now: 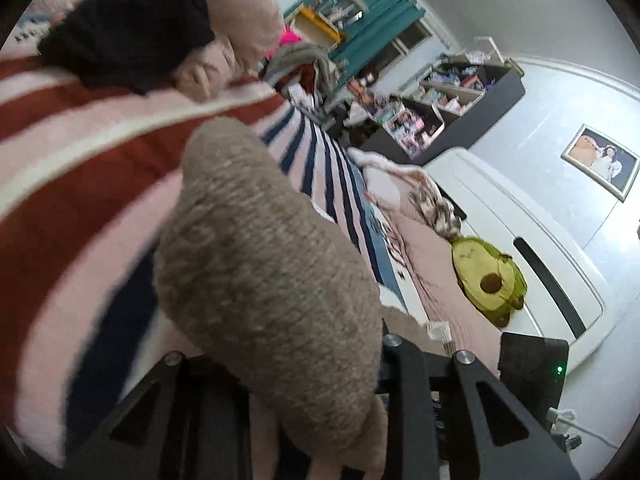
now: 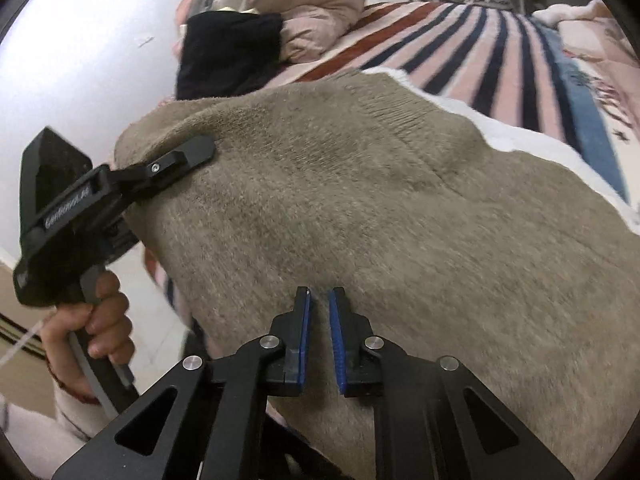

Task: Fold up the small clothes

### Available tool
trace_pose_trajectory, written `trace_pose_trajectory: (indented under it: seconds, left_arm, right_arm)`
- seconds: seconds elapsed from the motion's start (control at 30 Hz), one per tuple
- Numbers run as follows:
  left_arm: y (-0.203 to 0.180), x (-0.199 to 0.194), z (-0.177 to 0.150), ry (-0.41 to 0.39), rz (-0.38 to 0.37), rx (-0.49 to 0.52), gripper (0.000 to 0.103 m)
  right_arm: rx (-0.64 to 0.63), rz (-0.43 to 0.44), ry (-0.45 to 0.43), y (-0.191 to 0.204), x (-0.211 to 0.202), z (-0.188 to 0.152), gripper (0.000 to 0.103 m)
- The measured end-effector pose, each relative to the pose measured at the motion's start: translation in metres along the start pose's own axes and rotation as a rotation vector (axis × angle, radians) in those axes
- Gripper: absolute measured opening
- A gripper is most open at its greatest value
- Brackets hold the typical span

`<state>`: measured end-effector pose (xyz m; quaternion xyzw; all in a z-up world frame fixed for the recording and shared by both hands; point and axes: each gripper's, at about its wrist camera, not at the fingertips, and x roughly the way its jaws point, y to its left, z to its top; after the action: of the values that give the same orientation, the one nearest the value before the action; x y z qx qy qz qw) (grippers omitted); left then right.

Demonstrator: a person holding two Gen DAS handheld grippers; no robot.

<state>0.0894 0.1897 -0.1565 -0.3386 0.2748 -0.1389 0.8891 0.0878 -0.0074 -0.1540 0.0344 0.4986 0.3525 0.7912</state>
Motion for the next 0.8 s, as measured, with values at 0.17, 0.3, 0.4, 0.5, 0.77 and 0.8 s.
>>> trace_pose_trajectory:
  seconds: [0.17,0.3,0.4,0.5,0.77,0.8]
  left_arm:
    - [0.021,-0.054,0.022,-0.120,0.119,0.029,0.023]
    - [0.015,-0.074,0.031,-0.115,0.146,0.124,0.023]
    - [-0.005,-0.076,0.030,-0.100,0.122,0.210,0.023]
    - [-0.034,-0.073,0.028,-0.096,0.084,0.285,0.023]
    - [-0.102,-0.055,0.003,-0.015,-0.029,0.422,0.023]
    - [-0.109,-0.051,-0.001,0.000,-0.044,0.429,0.022]
  right_arm:
    - [-0.050,0.172,0.037,0.044,0.028,0.013,0.006]
    - [-0.053,0.190,0.031,0.049,0.022,0.010,0.006]
    - [-0.010,0.158,0.018,0.029,0.006,0.001,0.007]
    - [0.037,0.117,-0.015,0.005,-0.019,-0.014,0.007]
    - [0.139,0.016,-0.162,-0.049,-0.091,-0.043,0.007]
    - [0.147,0.007,-0.178,-0.052,-0.098,-0.048,0.007]
